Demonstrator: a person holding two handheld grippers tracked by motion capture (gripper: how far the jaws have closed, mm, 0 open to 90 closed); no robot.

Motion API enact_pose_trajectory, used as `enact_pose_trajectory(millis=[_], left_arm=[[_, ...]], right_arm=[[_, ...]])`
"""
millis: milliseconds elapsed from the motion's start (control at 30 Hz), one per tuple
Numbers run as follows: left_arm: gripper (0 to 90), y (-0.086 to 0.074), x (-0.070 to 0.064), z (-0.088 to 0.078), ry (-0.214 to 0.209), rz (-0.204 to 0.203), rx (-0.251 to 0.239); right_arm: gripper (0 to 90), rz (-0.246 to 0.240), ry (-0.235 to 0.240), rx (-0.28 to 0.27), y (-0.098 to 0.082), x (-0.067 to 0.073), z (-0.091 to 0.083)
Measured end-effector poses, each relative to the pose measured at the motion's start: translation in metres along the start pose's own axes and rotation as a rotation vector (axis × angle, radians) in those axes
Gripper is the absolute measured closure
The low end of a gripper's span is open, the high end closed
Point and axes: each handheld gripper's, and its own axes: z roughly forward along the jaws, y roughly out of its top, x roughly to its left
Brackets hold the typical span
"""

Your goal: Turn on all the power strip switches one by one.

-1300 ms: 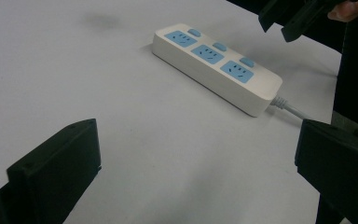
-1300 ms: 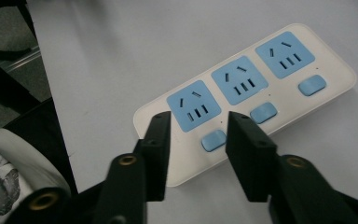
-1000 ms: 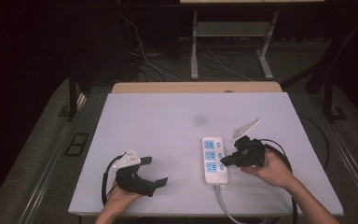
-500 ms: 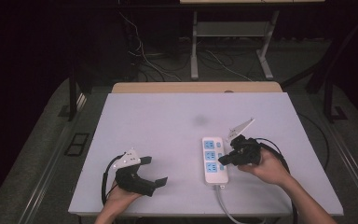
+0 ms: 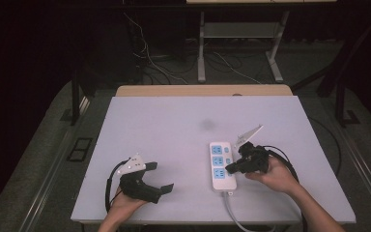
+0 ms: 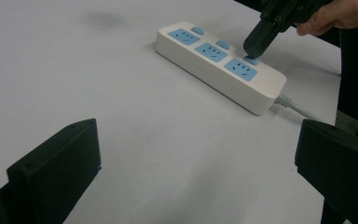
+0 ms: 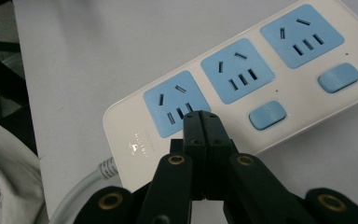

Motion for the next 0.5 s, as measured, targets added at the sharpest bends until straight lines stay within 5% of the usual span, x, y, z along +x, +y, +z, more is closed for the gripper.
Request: enact_pose_trajectory(millis=[500], left_arm=[[0.0, -0.0004, -0.0004, 0.0020, -0.007, -0.005, 0.007]], right_arm=[[90.0, -0.025, -0.019, -0.045, -0.0077, 0.0010, 0.0019]])
